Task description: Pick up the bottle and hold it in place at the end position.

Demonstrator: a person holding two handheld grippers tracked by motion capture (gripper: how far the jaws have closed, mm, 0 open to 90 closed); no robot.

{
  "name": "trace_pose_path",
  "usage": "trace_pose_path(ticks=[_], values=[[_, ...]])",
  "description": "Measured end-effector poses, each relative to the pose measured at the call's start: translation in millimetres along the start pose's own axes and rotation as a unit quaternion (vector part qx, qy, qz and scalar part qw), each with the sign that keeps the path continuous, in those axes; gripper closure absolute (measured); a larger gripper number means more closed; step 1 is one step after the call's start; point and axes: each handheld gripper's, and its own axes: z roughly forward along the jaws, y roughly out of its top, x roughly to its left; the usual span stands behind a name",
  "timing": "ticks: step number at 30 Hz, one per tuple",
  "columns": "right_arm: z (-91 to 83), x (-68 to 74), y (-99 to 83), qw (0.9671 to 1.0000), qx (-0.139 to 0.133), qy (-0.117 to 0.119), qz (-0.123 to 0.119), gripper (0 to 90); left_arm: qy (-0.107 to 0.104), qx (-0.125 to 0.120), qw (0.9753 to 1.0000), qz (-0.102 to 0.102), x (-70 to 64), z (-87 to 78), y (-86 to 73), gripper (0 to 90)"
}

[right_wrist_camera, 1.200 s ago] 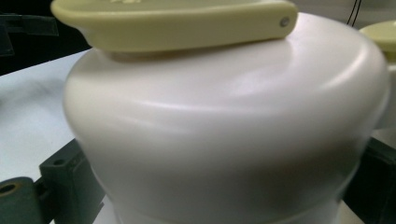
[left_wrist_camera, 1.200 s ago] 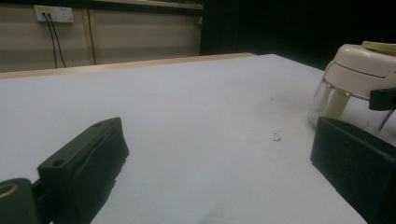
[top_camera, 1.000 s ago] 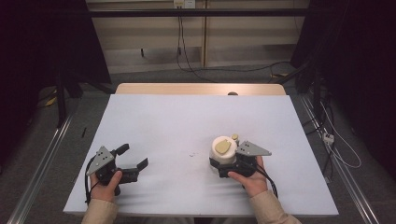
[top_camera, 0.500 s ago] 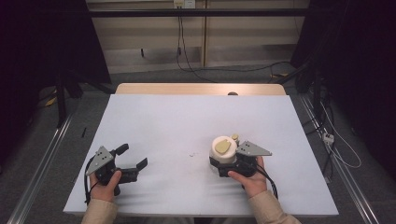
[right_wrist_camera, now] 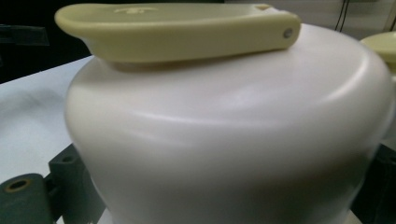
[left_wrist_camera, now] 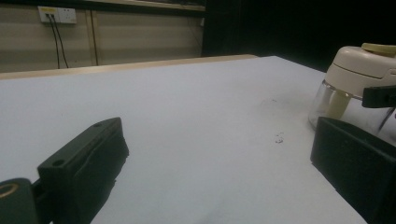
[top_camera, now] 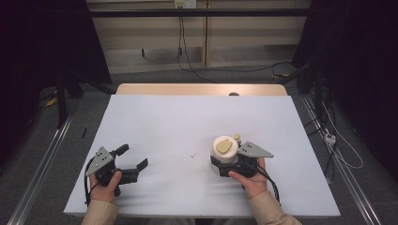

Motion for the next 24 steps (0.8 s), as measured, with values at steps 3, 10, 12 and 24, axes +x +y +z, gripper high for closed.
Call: trace_pose_path(ticks=[3,10,12,24], values=[[0.3,-1.6,0.4,1.0,-0.003,-0.008,-0.002,6.1,0.0,-0.001,1.0,0.0,0.3,-0.2,0.0,3.0],[-1.4,-4.3,2.5,0.9998,-0.007,-0.016,0.001,6.4,-0.001,-0.003,1.0,0.0,0.0,-0.1,0.1,3.0],[-1.8,-5.3,3.9,0.9998,-0.008,-0.019,-0.003,6.5,-0.001,-0.004,1.0,0.0,-0.1,-0.1,0.2,3.0],[1.4,-6.6,11.4,0.9996,-0.014,-0.022,-0.004,6.6,-0.001,-0.005,1.0,0.001,0.1,-0.8,0.2,3.0]])
